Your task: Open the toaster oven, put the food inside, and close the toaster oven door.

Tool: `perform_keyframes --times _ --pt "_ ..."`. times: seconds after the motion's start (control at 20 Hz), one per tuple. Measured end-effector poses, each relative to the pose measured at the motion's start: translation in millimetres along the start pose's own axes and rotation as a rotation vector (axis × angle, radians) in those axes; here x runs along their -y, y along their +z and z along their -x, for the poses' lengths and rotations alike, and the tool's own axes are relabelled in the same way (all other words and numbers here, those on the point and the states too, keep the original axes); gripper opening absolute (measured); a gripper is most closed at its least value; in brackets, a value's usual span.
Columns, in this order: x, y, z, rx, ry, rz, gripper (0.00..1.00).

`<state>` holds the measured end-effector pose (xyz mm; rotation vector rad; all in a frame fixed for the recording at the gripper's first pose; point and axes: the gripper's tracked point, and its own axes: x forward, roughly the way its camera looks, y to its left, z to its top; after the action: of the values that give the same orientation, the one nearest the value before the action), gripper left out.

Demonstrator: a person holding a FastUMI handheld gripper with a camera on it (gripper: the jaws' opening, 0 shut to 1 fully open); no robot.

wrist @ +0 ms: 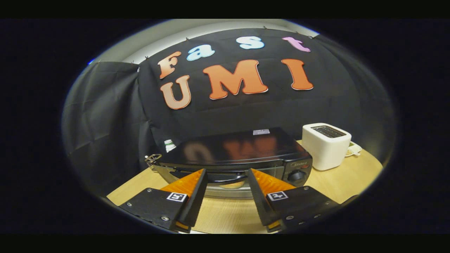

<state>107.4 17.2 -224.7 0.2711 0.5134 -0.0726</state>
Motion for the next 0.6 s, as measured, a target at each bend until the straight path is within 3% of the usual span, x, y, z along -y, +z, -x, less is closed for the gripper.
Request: perform_keyframes --times 0.35,0.6 --pt "-5 6 -13 0.027 -0.025 0.044 0.67" --pt "-21 26 27 0.108 0.034 0.063 0.69"
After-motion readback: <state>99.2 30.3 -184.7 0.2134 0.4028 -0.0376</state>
